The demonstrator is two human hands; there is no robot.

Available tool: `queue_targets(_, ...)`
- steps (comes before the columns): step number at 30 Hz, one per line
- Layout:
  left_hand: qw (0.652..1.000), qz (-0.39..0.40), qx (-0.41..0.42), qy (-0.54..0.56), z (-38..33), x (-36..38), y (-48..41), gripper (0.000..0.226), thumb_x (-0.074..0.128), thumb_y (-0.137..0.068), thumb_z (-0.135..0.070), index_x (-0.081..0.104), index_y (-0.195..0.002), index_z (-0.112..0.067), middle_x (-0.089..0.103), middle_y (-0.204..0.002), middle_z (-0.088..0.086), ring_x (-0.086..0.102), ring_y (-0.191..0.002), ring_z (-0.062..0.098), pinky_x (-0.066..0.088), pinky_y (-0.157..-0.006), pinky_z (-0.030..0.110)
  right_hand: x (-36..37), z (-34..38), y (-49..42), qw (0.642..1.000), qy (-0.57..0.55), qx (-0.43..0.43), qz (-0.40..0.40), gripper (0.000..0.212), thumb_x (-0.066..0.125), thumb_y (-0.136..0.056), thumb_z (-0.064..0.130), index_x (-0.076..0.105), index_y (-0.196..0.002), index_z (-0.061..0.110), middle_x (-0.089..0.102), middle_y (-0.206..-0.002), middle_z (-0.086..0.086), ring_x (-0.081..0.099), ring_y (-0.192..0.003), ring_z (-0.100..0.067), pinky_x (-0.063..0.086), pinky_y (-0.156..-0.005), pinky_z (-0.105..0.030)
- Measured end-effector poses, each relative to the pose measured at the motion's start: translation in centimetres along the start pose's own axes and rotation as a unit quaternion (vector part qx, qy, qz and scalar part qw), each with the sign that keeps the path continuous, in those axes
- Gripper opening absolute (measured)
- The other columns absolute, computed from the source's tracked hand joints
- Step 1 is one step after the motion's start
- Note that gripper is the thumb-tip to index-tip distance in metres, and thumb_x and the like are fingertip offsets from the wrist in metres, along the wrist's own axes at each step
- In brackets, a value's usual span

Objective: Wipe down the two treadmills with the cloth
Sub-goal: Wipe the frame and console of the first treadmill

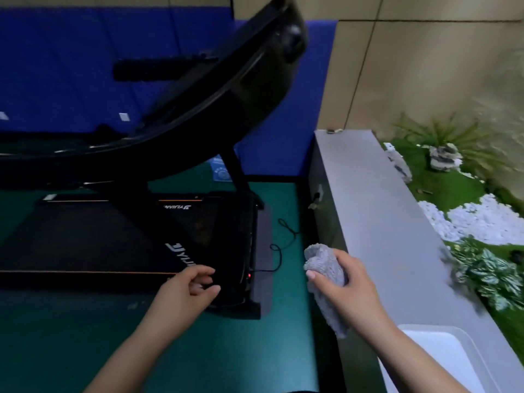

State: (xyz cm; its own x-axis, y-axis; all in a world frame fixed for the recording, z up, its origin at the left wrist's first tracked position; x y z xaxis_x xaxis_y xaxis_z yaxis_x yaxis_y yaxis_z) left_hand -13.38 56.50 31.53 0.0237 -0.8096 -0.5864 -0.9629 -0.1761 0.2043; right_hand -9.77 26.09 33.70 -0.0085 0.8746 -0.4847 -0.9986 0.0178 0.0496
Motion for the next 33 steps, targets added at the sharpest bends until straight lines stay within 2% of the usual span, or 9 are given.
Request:
queue_targets(6,0.999,-0.052,-0.012,-0.008,6.5,-10.0,0.6,0.028,0.071,-0.083,-0.031,0.059,-0.106,-0.040,0.062,-0.106,-0.016,0.059,-0.093,-0.003,0.045,-0.071,0.012,10.5,6.9,0.2,0.999,-0.011,-0.042,0.017,0.045,0.073,-0.076,0.045,0.061,-0.118,0.036,0.052,-0.116,0.003,0.052,-0.100,0.009,0.044,-0.089,-0.013)
queue_targets(9,0.997,-0.075,0.008,-0.019,8.5,-15.5,-0.1,0.028,0.072,-0.083,-0.030,0.057,-0.104,-0.041,0.059,-0.105,-0.015,0.057,-0.093,-0.004,0.042,-0.067,0.010,15.6,11.1,0.3,0.998,-0.027,-0.063,0.005,0.041,0.074,-0.077,0.035,0.060,-0.115,0.035,0.050,-0.115,0.003,0.048,-0.099,0.017,0.035,-0.082,0.002)
queue_targets(12,0.995,-0.090,0.025,-0.026,10.3,-20.3,-0.7,0.029,0.071,-0.083,-0.029,0.058,-0.108,-0.039,0.056,-0.107,-0.017,0.056,-0.096,-0.005,0.044,-0.073,0.014,20.0,14.6,0.5,0.996,-0.046,-0.072,0.001,0.043,0.074,-0.077,0.034,0.058,-0.117,0.035,0.047,-0.115,0.005,0.045,-0.097,0.022,0.030,-0.078,0.008)
queue_targets(18,0.990,-0.125,0.060,-0.034,12.6,-26.6,-2.5,0.032,0.071,-0.083,-0.030,0.060,-0.113,-0.035,0.054,-0.111,-0.020,0.053,-0.104,-0.001,0.046,-0.084,0.020,25.3,20.2,-0.2,0.994,-0.048,-0.096,0.022,0.047,0.070,-0.079,0.039,0.056,-0.123,0.031,0.047,-0.115,0.007,0.044,-0.093,0.026,0.031,-0.074,0.008)
queue_targets(22,0.980,-0.163,0.098,-0.055,12.3,-30.1,-5.0,0.035,0.070,-0.083,-0.033,0.060,-0.116,-0.035,0.053,-0.110,-0.023,0.051,-0.109,0.001,0.045,-0.092,0.024,27.4,25.0,-2.4,0.987,-0.008,-0.156,0.038,0.039,0.065,-0.083,0.043,0.051,-0.119,0.040,0.049,-0.114,0.012,0.050,-0.099,0.014,0.039,-0.088,-0.006)
queue_targets(24,0.972,-0.186,0.122,-0.081,11.7,-31.8,-6.6,0.037,0.070,-0.082,-0.035,0.060,-0.118,-0.033,0.054,-0.111,-0.022,0.048,-0.112,0.004,0.044,-0.094,0.027,28.2,27.8,-4.0,0.978,0.013,-0.207,0.034,0.048,0.066,-0.081,0.043,0.048,-0.126,0.042,0.049,-0.118,0.017,0.049,-0.107,0.008,0.039,-0.092,-0.014)
queue_targets(28,0.952,-0.228,0.147,-0.143,10.2,-35.5,-10.4,0.043,0.071,-0.082,-0.035,0.058,-0.122,-0.030,0.053,-0.113,-0.017,0.042,-0.115,0.008,0.038,-0.097,0.025,30.0,33.0,-7.9,0.940,0.106,-0.324,0.027,0.059,0.068,-0.082,0.034,0.044,-0.136,0.041,0.048,-0.120,0.015,0.046,-0.113,-0.005,0.035,-0.095,-0.016)
queue_targets(31,0.928,-0.262,0.177,-0.200,8.9,-38.4,-13.5,0.049,0.075,-0.078,-0.036,0.059,-0.123,-0.023,0.059,-0.117,-0.006,0.045,-0.117,0.018,0.041,-0.100,0.037,31.4,35.7,-11.5,0.900,0.215,-0.378,-0.017,0.058,0.068,-0.082,0.028,0.048,-0.137,0.037,0.047,-0.119,0.010,0.036,-0.107,-0.010,0.028,-0.090,-0.015)
queue_targets(33,0.916,-0.267,0.186,-0.237,8.5,-39.8,-15.6,0.053,0.076,-0.076,-0.038,0.059,-0.123,-0.021,0.060,-0.118,-0.003,0.046,-0.117,0.022,0.040,-0.100,0.041,32.6,36.1,-13.8,0.883,0.278,-0.376,-0.041,0.058,0.070,-0.081,0.023,0.051,-0.135,0.032,0.050,-0.122,0.003,0.038,-0.108,-0.018,0.033,-0.088,-0.029)
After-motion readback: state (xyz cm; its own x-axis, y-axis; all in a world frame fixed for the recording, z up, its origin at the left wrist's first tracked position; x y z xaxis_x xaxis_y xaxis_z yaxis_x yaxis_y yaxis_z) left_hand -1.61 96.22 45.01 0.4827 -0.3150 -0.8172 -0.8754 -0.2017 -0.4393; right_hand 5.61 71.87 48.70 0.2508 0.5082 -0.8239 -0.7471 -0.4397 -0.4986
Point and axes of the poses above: each hand's wrist, its own y-axis away from the middle knuckle, its own x-axis out of the palm, z = x × y, the point moved 8 cm from there along -y, towards the middle knuckle
